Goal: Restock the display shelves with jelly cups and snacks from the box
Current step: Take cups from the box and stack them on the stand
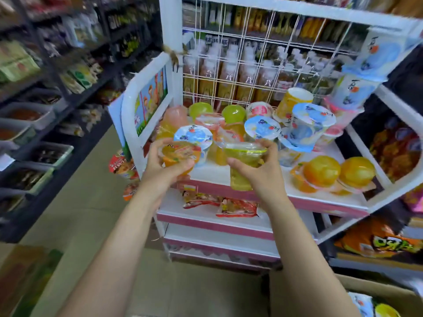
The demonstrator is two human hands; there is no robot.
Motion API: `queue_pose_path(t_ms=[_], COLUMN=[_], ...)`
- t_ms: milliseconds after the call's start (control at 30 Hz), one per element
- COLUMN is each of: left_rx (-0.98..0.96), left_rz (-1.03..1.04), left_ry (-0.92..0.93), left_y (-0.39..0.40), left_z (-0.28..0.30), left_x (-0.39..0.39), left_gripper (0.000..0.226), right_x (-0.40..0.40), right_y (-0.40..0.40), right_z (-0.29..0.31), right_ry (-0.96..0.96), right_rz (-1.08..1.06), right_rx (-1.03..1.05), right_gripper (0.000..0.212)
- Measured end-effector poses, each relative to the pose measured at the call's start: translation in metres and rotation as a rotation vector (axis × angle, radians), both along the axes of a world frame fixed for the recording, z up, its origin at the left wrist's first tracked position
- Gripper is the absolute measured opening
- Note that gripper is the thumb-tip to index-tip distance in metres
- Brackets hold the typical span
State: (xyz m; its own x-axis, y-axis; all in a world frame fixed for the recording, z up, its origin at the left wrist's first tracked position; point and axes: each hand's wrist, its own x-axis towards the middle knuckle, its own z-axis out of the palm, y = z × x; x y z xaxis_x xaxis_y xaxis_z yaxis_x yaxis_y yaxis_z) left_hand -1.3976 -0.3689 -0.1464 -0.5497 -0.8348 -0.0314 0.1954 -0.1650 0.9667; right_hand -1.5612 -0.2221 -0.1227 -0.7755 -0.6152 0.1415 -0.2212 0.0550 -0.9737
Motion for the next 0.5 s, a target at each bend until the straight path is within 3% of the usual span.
queue_pose_path(t_ms=[267,500], left_rx=[-0.296,-0.345], left_rz=[0.163,0.17], left_ry=[-0.056,-0.092], left_y=[-0.06,-0.081], left_z=[0.031,0.014], left_x=[-0.046,-0.077], left_gripper=[0.071,0.068], right_x=[-0.047,-0.102], right_y=[-0.096,-0.164], right_z=[0.046,0.019], right_ry=[0.348,0.383], right_rz=[-0.12,-0.183], right_rx=[-0.078,0.188], right_gripper=[0.056,0.066])
